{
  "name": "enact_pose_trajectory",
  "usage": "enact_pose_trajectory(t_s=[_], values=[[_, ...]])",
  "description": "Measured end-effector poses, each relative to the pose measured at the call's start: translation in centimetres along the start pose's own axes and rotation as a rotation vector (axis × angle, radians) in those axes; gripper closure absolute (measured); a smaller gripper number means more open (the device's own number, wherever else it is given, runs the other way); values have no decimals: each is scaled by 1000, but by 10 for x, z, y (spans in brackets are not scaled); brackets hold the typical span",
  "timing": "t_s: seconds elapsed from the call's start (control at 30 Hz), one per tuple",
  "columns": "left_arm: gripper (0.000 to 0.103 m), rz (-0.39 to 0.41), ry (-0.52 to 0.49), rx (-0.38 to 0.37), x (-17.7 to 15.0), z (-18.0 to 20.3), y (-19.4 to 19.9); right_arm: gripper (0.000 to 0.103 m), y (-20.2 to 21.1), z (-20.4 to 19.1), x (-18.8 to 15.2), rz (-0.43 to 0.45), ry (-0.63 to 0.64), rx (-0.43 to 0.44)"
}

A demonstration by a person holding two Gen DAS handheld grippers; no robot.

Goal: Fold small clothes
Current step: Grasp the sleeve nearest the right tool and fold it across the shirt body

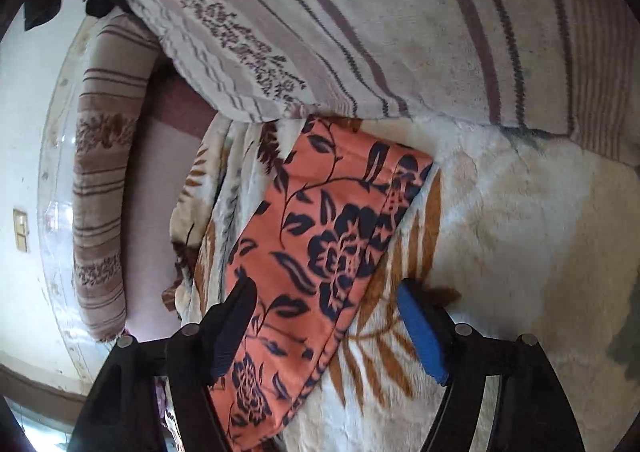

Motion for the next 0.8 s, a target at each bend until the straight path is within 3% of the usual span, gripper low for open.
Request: enact_pose_trajectory(t_s=[0.1,0.2,0.37,0.4,0.47,0.6,0.7,0.8], values=[[0,-37,41,-11,-7,-7,-13,35,-10,-4,9,20,18,-14],[0,-40,58,-25,-13,-10,-21,50,-18,1,18,16,1,-55],[0,-38,111,-67,-14,-14,-24,91,-19,13,32,-11,-71,-119],[0,-32,110,-74,-14,-15,-24,93,-15,6,34,-3,-46,-126],[0,-40,88,-84,-15,-14,-23,97,0,-33,31,20,51,-66],[0,-66,72,-124,-13,-15,-20,97,46,-162,-9,56,312,118],[0,-42,139,-184,-7,-24,-11,97,85,-265,-77,39,485,308],[0,8,228,-191,0,-46,3,97,112,-338,-169,-33,591,483]])
Point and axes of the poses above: each gripper's, at about its wrist camera, not at the fingertips, and y roughly against the way its jaws point, z to its right, x to its top, the point moved 9 cm from there along -y, roughly the way its jaws point, and after that the axes turned 5 degrees about z, right-handed, at the moved point
